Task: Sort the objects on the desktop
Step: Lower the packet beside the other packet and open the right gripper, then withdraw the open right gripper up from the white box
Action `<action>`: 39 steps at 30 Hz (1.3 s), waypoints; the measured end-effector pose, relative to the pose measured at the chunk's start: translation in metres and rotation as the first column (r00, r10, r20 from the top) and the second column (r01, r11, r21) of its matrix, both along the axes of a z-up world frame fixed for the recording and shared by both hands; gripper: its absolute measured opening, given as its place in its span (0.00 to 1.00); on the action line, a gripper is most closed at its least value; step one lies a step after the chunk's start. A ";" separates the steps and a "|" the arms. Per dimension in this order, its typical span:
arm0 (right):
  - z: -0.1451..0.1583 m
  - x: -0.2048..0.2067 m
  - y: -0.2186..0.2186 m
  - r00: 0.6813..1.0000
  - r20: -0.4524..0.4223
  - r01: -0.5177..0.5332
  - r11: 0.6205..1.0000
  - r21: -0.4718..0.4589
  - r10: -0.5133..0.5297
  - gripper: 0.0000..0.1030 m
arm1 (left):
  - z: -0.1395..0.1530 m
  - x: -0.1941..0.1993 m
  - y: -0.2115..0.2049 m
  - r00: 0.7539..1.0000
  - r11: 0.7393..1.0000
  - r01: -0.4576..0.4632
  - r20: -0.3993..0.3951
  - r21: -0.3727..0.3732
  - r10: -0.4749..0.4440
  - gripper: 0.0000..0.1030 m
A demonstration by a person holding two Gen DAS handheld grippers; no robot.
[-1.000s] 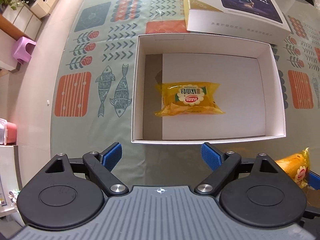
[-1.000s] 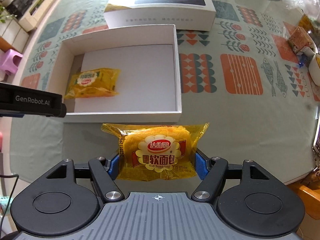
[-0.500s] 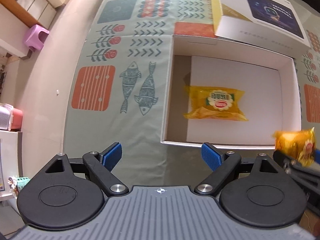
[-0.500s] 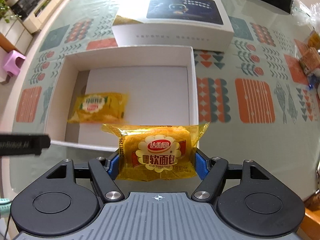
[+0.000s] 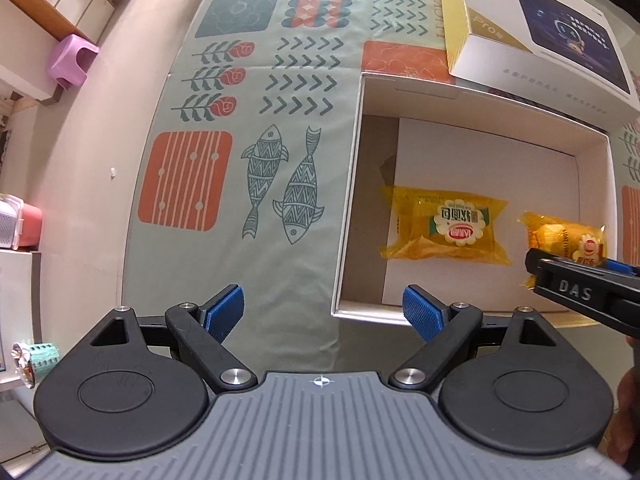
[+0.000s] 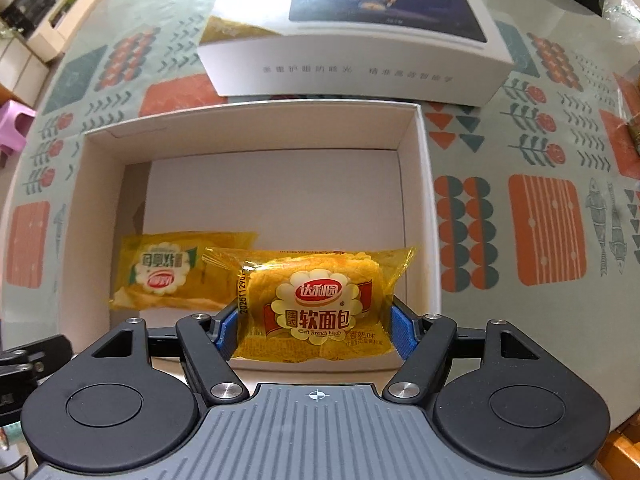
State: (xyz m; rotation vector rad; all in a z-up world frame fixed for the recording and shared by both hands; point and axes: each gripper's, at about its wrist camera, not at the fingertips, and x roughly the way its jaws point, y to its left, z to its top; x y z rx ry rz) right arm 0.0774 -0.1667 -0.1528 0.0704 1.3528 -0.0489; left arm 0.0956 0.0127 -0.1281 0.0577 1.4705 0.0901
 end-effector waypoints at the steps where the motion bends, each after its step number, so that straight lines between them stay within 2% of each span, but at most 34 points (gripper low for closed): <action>1: 0.000 0.000 0.000 1.000 0.001 -0.001 1.000 -0.002 0.001 0.67 | -0.001 0.002 0.001 1.000 1.000 -0.002 -0.002 -0.001 0.002 1.00; 15: 0.004 -0.003 0.003 1.000 0.012 -0.018 0.999 -0.036 0.019 0.71 | -0.013 0.019 0.000 1.000 1.000 0.001 -0.031 -0.007 -0.001 1.00; 17: 0.005 -0.003 0.004 1.000 0.014 -0.021 0.999 -0.041 0.021 0.74 | -0.013 0.020 -0.002 1.000 1.000 0.007 -0.029 -0.008 -0.007 1.00; 19: 0.005 -0.004 0.004 1.000 0.015 -0.023 0.999 -0.046 0.024 0.83 | -0.011 0.022 -0.004 1.000 1.000 0.010 -0.026 -0.009 -0.010 1.00; 23: 0.007 -0.004 0.005 0.999 0.019 -0.028 0.998 -0.056 0.029 0.84 | -0.011 0.024 -0.006 1.000 1.000 0.007 -0.025 -0.011 -0.007 1.00; 30: 0.009 -0.006 0.007 0.999 0.024 -0.036 0.997 -0.073 0.038 0.96 | -0.011 0.025 -0.009 1.000 1.000 0.006 -0.021 -0.003 -0.006 1.00; 34: 0.010 -0.006 0.007 0.999 0.027 -0.041 0.996 -0.083 0.043 0.99 | -0.010 0.023 -0.010 1.000 1.000 -0.004 -0.021 0.002 0.004 1.00; 39: 0.025 -0.028 0.000 0.996 0.047 -0.077 0.992 -0.101 0.082 0.99 | -0.009 0.015 -0.012 0.999 1.000 -0.012 -0.033 0.016 0.013 1.00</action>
